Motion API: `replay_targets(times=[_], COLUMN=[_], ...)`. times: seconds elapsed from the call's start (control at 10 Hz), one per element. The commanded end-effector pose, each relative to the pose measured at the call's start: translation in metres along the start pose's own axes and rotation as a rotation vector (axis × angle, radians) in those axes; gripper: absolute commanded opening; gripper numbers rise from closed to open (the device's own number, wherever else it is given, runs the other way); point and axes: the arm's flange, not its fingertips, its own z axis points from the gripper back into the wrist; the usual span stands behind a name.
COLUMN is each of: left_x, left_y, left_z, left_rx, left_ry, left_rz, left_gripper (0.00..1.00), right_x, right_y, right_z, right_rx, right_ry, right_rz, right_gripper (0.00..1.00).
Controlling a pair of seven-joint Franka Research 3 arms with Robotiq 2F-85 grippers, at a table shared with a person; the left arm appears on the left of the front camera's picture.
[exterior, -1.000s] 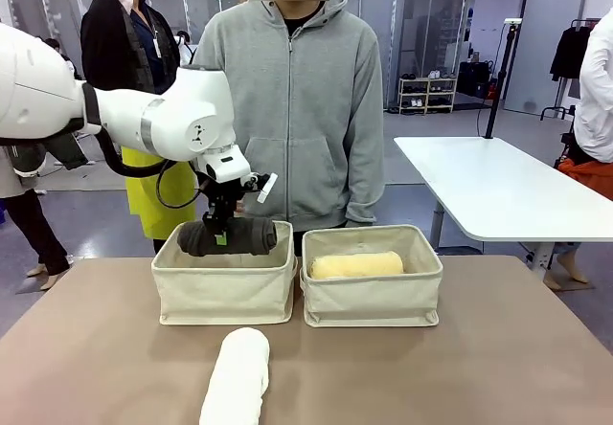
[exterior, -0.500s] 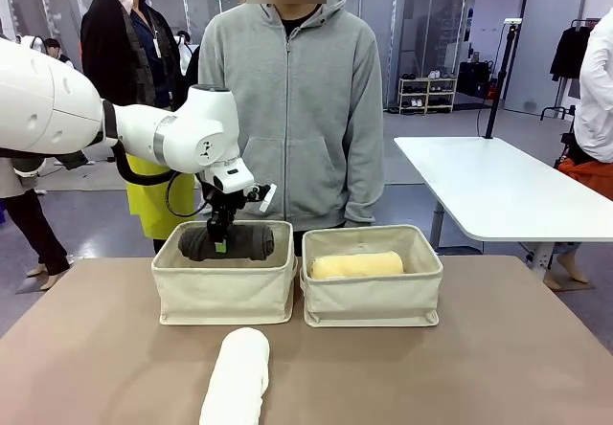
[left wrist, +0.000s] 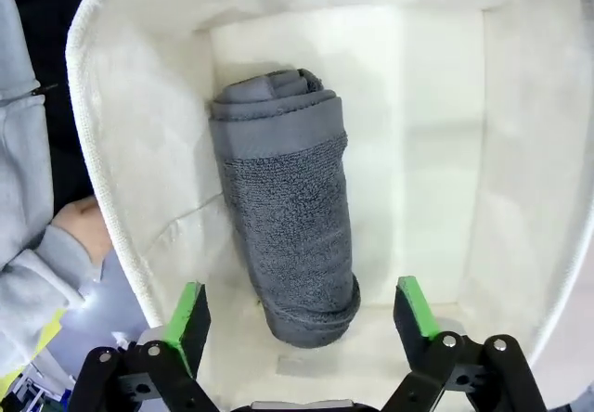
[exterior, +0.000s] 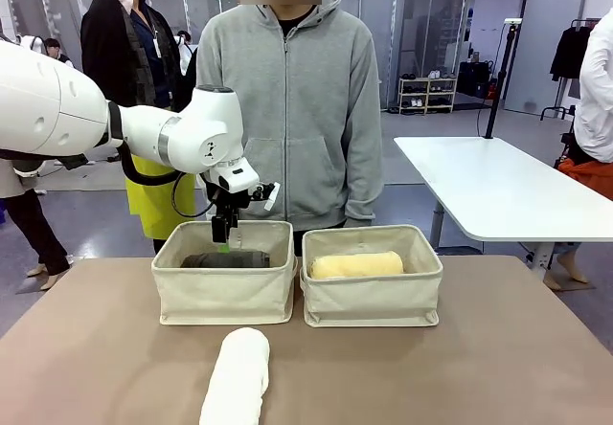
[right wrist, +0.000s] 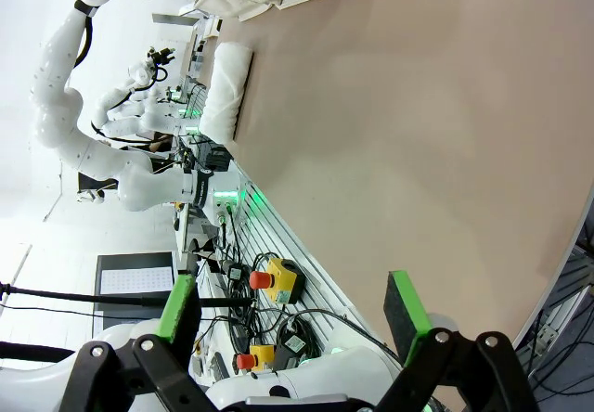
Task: Divide the towels into two baskets.
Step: Pick up one hotel-folded towel from the bottom of the table and place it in the Fabric basket indicated by the person.
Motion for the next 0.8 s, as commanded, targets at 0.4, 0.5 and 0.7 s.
replay_targets(times=[0.4,0.5,0.7], left_x=[-0.001,-0.001,-0.001], left_y=[0.000,0.000,0.000], left_z=[0.002,0.002,0.002], left_rx=[0.001,0.001,0.001], left_ry=[0.000,0.000,0.000], left_rz=[0.003,0.003,0.003], left_gripper=[1.00,1.00,1.00], right_x=[-0.003,-0.003,-0.003], right_y=[0.004,0.004,0.004], right_z=[0.000,0.000,0.000], right_rx=[-0.014,-0.014,-0.014], right_ry=[0.006,0.006,0.006], right_rz=[-0.006,-0.006,-0.006], right_gripper=[1.00,1.00,1.00])
